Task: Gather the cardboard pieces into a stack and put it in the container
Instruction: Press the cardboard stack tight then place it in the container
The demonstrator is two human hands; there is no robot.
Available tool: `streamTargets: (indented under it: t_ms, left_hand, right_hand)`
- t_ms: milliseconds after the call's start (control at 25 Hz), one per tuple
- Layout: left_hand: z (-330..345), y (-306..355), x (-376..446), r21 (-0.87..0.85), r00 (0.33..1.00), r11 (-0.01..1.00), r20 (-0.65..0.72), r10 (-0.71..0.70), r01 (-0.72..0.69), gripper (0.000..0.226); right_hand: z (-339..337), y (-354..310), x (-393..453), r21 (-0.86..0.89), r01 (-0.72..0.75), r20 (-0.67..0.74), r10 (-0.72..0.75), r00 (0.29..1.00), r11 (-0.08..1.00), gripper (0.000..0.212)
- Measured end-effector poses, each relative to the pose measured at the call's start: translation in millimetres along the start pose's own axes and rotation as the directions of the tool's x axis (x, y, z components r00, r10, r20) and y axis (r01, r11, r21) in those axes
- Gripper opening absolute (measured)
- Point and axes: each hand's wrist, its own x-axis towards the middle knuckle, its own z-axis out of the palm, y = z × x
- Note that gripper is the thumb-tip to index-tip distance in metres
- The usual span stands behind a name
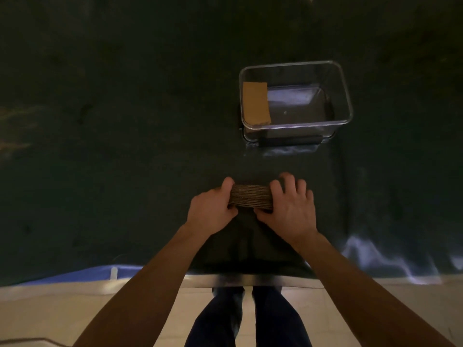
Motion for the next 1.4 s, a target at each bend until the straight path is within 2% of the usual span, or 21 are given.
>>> streamTargets:
  t_ms: [120, 240, 400, 600, 680, 720, 800, 840, 880, 920, 960, 1040, 1120, 1160, 1280, 1400]
  left_hand:
    - [0.7, -0.8, -0.9, -0.006, 1.0, 1.0, 0.005, 0.007, -0.007, 0.045]
    - [0.9, -1.7, -0.3, 0.001, 1.0, 1.0, 0.007, 0.008, -0.008, 0.046]
    - [1.1, 0.0, -0.3, 0.027, 1.0, 1.0, 0.007, -0.008, 0.007, 0.05]
    - [1.7, -1.9, 2.3, -0.002, 1.0, 1.0, 0.003, 0.0, 0.0, 0.048]
    - [1.0, -6.2, 2.8, -0.114, 1.0, 0.993, 0.022, -0.012, 0.015, 0.042]
    - [0.6, -10.7, 2.9, -0.232, 0.999, 0.972, 0.03, -0.033, 0.039, 0.039]
    - [-4.6, -16.3, 1.1, -0.532, 0.997, 0.846, -0.019, -0.072, 0.051, 0.04]
    - [-9.3, -15.0, -1.5, -0.684, 0.995, 0.729, -0.048, -0.085, 0.029, 0.045]
    - [-14.4, -9.6, -5.1, -0.805, 0.995, 0.593, -0.054, -0.083, 0.006, 0.049]
    - [-19.2, -1.0, -8.9, -0.868, 0.997, 0.497, -0.051, -0.064, -0.012, 0.051]
    - [-22.1, 8.7, -12.3, -0.875, 0.996, 0.482, -0.07, -0.046, -0.039, 0.052]
    - [-20.9, 26.7, -17.5, -0.763, 0.984, 0.638, -0.172, -0.046, -0.104, 0.054]
    - [-12.0, 30.8, -20.6, -0.61, 0.956, 0.781, -0.288, -0.055, -0.138, 0.055]
    - [-7.4, 28.6, -20.8, -0.563, 0.942, 0.814, -0.33, -0.066, -0.14, 0.053]
    - [2.7, 14.5, -20.1, -0.536, 0.907, 0.836, -0.401, -0.131, -0.117, 0.046]
    - [2.4, 8.4, -17.1, -0.52, 0.904, 0.846, -0.409, -0.122, -0.121, 0.047]
  right_hand:
    - [2.9, 1.3, -1.9, -0.042, 0.126, -0.032, -0.127, 0.991, 0.991, 0.076]
    - [-5.6, -2.9, 3.9, -0.056, 0.238, 0.001, -0.239, 0.971, 0.97, 0.061]
    - [-14.7, -20.8, 24.3, 0.027, 0.284, 0.183, -0.284, 0.941, 0.958, 0.065]
    - [-10.6, -24.3, 29.7, 0.062, 0.305, 0.186, -0.311, 0.932, 0.95, 0.055]
    - [-10.8, -19.7, 29.6, 0.077, 0.32, 0.162, -0.329, 0.93, 0.944, 0.05]
    - [-11.8, -17.4, 29.1, 0.109, 0.309, 0.157, -0.324, 0.933, 0.945, 0.049]
    - [-12.2, -14.3, 24.7, 0.307, 0.2, 0.13, -0.249, 0.96, 0.931, 0.048]
    - [-12.2, -14.4, 21.3, 0.471, 0.101, 0.126, -0.181, 0.975, 0.876, 0.049]
    - [-12.3, -17.0, 17.4, 0.64, -0.003, 0.139, -0.112, 0.984, 0.769, 0.049]
    - [-11.7, -22.1, 13.3, 0.767, -0.081, 0.157, -0.063, 0.986, 0.637, 0.047]
    - [-10.2, -29.3, 8.8, 0.843, -0.118, 0.159, -0.034, 0.987, 0.524, 0.044]
    - [-4.3, -44.3, 0.8, 0.912, -0.126, 0.131, 0.014, 0.991, 0.389, 0.037]
    - [0.4, -56.2, -4.4, 0.933, -0.137, 0.131, 0.04, 0.991, 0.332, 0.039]
    - [4.2, -60.3, -5.7, 0.928, -0.146, 0.14, 0.042, 0.989, 0.343, 0.04]
    - [12.3, -68.5, -2.9, 0.871, -0.137, 0.144, 0.022, 0.989, 0.472, 0.045]
    - [12.7, -72.9, 2.6, 0.866, -0.157, 0.157, 0.04, 0.987, 0.475, 0.047]
